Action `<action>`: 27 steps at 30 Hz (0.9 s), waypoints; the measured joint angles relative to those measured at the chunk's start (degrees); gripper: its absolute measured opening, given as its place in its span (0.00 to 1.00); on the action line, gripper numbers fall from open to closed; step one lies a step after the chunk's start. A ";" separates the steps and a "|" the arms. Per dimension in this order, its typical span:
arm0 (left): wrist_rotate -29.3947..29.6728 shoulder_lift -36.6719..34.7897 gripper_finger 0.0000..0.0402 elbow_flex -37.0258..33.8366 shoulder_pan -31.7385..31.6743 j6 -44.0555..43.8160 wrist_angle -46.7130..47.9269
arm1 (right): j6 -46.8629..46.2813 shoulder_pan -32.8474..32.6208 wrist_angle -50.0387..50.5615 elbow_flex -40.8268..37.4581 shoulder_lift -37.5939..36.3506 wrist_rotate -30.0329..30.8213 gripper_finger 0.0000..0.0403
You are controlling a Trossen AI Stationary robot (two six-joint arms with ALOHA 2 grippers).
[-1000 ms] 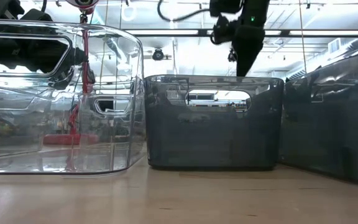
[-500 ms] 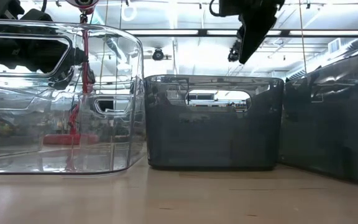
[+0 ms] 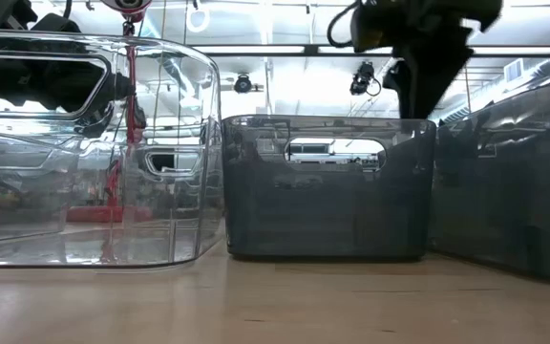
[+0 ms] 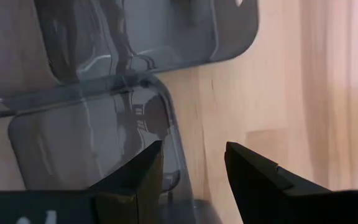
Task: Stack baskets by color
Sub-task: Stack the middle black bin on the right black bin
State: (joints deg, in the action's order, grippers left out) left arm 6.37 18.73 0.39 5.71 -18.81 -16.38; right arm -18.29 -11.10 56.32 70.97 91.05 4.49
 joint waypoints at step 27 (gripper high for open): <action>0.00 -0.01 0.06 0.01 -0.02 -0.02 0.09 | -1.08 0.75 -14.58 -15.88 0.00 -2.27 0.25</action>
State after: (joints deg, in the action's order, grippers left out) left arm 6.37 18.72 0.40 5.69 -18.83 -16.29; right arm -19.37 -10.35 41.74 55.09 91.05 2.23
